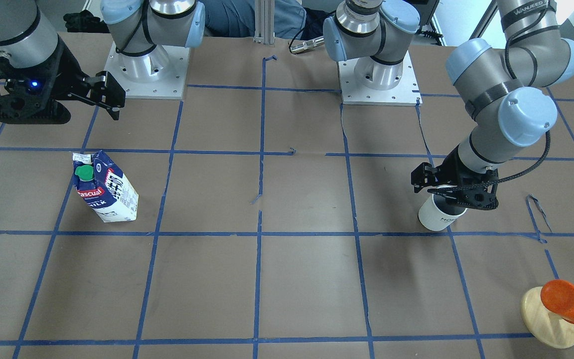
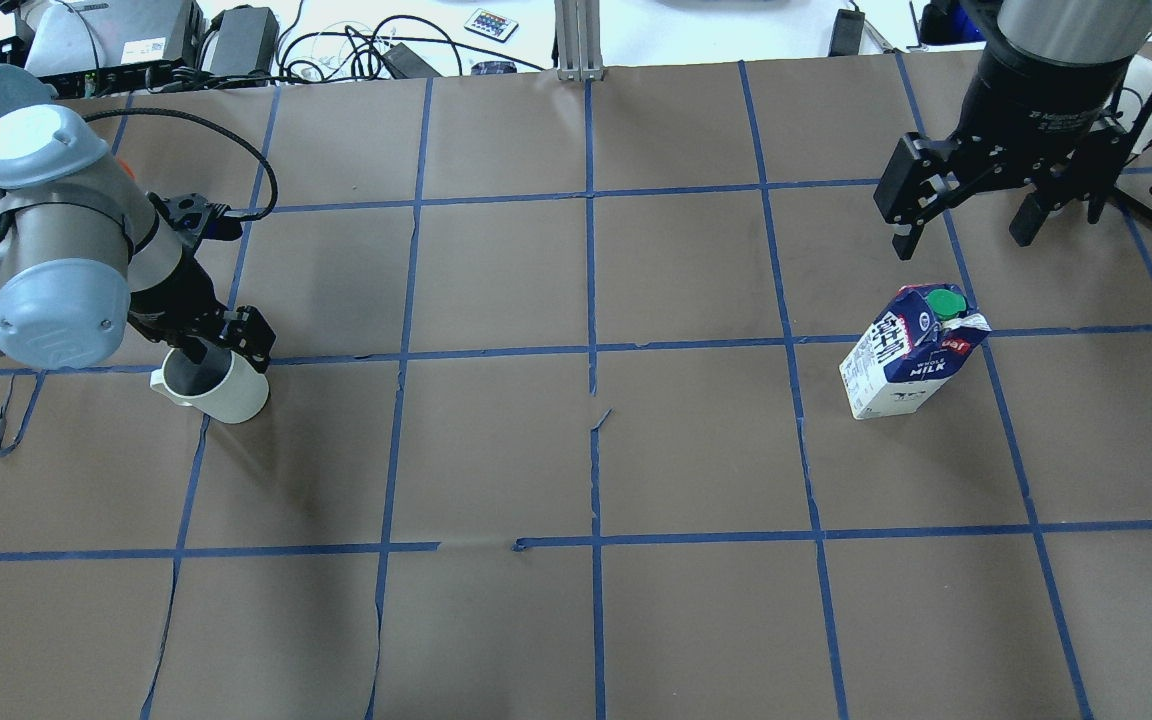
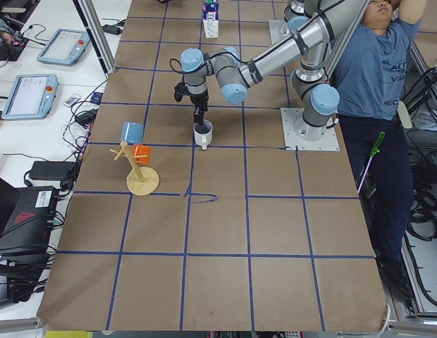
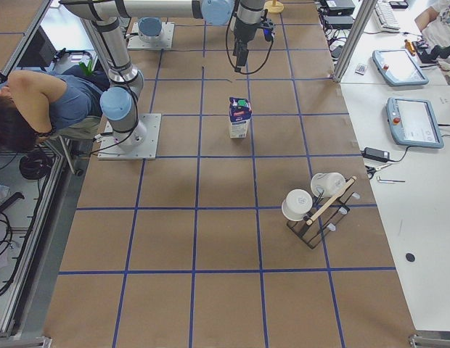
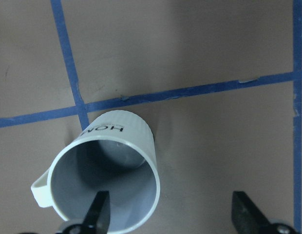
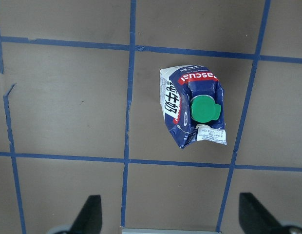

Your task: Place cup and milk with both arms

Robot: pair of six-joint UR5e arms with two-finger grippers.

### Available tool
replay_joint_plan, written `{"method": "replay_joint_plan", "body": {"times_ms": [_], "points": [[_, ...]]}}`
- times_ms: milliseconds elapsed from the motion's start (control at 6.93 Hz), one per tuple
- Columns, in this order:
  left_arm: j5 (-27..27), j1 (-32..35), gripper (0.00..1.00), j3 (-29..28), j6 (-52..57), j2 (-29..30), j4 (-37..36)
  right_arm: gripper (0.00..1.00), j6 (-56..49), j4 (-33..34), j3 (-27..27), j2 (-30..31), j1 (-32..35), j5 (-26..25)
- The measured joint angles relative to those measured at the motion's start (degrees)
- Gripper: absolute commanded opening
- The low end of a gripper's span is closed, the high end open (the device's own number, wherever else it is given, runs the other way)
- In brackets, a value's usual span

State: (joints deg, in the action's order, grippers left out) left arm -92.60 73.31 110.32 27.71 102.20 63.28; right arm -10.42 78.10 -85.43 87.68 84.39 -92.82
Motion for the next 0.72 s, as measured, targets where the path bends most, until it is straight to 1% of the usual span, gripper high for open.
{"method": "replay_joint_plan", "body": {"times_ms": [144,433,722], "points": [[-0.1,0.0,0.0,0.0,0.4,0.8,-0.6,1.0,-1.1,0.1,0.0,0.0,-1.1,0.0],[-0.2,0.0,0.0,-0.2,0.6,1.5,-1.3,1.0,-1.9,0.2,0.0,-0.1,-4.4,0.0],[-0.2,0.1,0.0,-0.5,0.5,1.4,-1.5,1.0,-2.0,0.7,-0.1,-0.2,-5.7,0.1]]}}
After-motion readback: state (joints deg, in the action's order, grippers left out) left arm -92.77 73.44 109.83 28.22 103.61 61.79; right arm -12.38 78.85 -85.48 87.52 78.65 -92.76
